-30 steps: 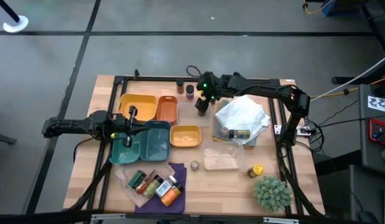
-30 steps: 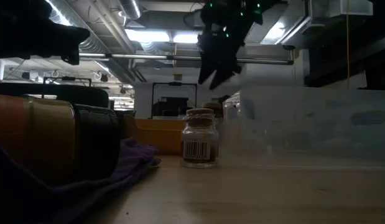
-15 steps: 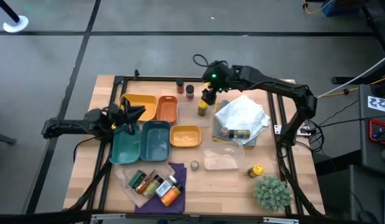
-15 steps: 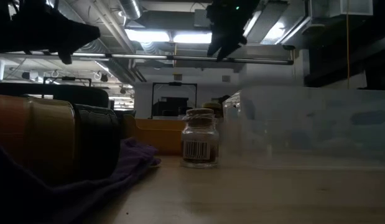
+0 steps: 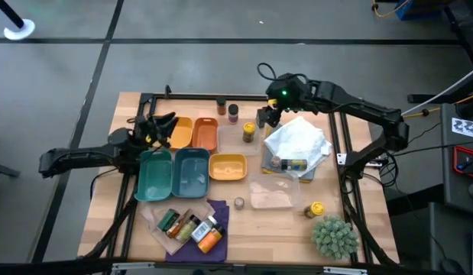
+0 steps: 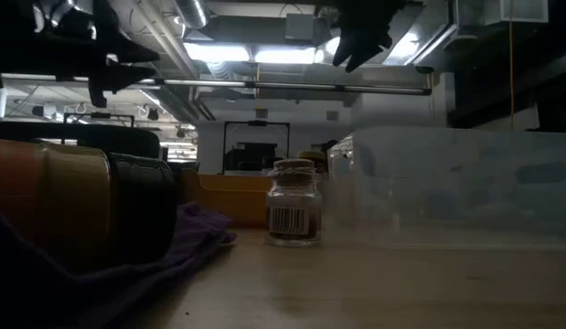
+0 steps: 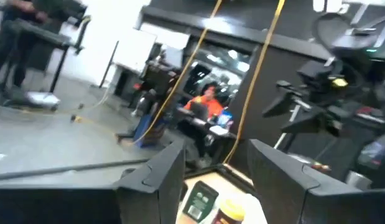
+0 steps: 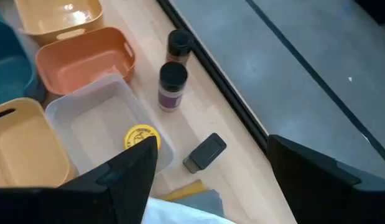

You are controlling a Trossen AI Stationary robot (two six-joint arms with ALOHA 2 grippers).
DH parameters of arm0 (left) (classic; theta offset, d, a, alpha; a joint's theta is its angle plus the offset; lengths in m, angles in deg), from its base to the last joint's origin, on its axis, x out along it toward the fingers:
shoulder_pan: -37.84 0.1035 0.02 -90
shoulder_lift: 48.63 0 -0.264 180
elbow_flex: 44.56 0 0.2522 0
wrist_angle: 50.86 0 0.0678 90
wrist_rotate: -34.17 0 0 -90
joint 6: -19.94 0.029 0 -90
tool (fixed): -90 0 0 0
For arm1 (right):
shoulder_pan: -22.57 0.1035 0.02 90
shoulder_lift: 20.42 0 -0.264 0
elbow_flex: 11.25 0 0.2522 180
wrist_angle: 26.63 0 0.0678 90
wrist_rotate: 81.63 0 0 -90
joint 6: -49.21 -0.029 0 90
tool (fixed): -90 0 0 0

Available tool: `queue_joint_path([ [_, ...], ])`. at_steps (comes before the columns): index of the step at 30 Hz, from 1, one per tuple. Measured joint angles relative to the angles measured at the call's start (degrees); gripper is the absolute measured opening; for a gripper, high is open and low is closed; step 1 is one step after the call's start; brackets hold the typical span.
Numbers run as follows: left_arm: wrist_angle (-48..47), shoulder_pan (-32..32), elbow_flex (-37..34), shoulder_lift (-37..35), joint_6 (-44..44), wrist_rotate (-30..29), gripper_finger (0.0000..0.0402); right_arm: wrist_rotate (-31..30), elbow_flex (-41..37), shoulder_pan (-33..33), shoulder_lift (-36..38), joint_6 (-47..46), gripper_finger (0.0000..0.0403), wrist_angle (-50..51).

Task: Sort spices by type
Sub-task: Put the top orange spice bottle into the top yellow bin

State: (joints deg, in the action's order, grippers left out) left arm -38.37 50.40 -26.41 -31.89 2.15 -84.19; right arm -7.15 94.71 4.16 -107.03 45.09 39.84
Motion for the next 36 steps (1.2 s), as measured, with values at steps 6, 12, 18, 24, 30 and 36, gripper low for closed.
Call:
queue_joint_path([
  [6, 0.0, 3.9, 7.8, 13.9, 0.6, 1.2, 0.0166, 0.1, -10.0, 0.0, 4.8, -1.5, 0.0303, -6.3],
  [12, -1.6, 8.9, 18.2, 27.8, 3.7, 7.3, 0.0166, 1.4, -19.6, 0.0, 9.4, -3.6, 0.0303, -12.4],
  [18, -12.5, 15.4, 32.0, 41.1, 3.9, 15.9, 0.0166, 3.3, -26.0, 0.0, 12.8, -5.0, 0.0303, -16.8],
  [24, -23.4, 21.5, 45.8, 54.4, 6.4, 21.9, 0.0166, 5.8, -27.8, 0.0, 13.2, -5.1, 0.0303, -18.8],
  [30, -31.6, 25.1, 55.5, 65.3, 8.2, 24.6, 0.0166, 7.1, -27.9, 0.1, 13.2, -5.1, 0.0303, -18.9],
  [36, -35.7, 26.9, 59.9, 73.3, 9.4, 27.7, 0.0166, 7.5, -27.9, 0.1, 13.2, -5.0, 0.0303, -18.8],
])
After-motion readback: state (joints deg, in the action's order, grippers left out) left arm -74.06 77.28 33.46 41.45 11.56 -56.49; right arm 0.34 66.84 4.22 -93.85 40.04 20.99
